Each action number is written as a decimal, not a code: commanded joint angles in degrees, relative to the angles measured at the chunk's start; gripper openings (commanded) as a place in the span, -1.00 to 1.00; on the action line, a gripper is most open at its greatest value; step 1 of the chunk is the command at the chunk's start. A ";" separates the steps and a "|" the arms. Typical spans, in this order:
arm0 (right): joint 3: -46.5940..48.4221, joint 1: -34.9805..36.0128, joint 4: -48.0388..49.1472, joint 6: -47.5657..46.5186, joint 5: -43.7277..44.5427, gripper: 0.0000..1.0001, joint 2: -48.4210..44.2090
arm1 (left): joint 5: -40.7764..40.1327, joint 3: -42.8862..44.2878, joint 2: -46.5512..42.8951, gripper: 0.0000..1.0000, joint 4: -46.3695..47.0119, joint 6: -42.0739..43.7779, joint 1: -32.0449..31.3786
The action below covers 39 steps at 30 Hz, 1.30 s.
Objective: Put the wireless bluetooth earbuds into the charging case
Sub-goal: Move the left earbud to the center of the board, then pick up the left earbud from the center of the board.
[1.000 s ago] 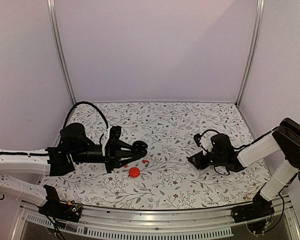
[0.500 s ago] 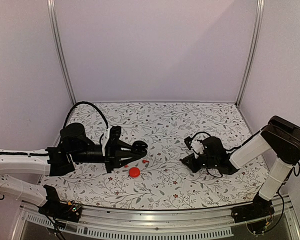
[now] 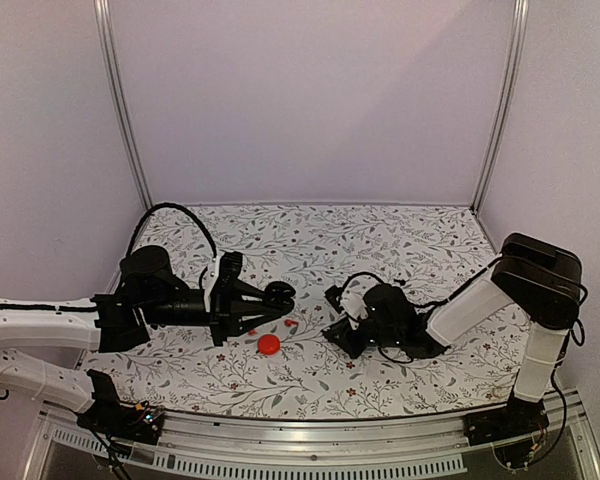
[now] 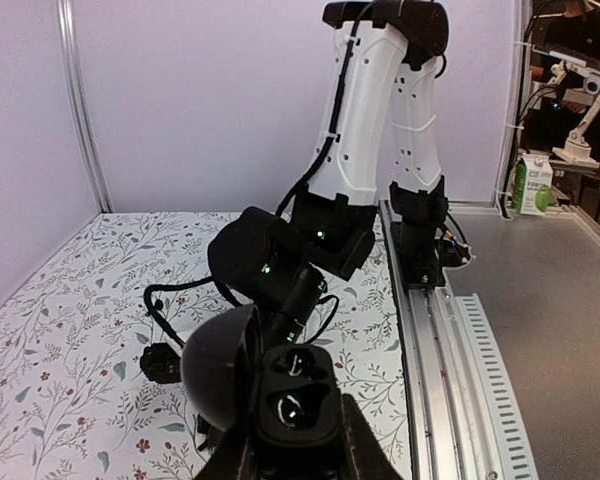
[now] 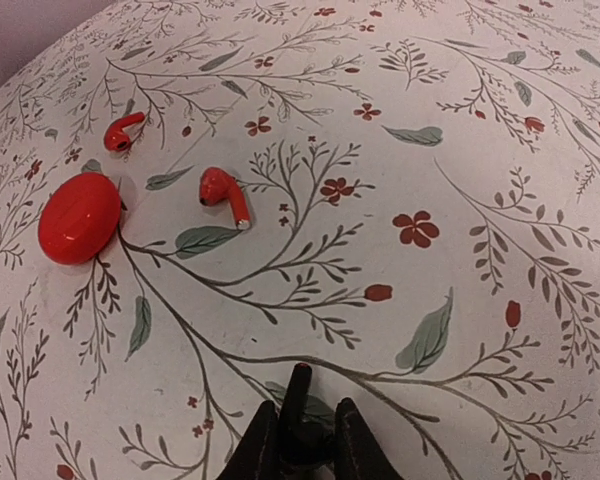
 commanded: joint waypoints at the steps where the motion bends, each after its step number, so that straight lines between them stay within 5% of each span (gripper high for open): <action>1: -0.32 1.46 -2.40 3.67 1.00 -0.47 3.49 | -0.24 -0.34 -0.62 -0.99 0.12 0.68 0.22; 10: -6.92 1.39 4.19 -0.20 0.67 -0.15 -0.02 | -0.26 -0.73 -0.60 -0.99 0.95 0.67 0.23; 39: -5.28 -0.67 12.07 -11.00 -7.61 -0.35 7.40 | -0.50 -0.93 -1.44 -0.99 0.28 0.94 0.17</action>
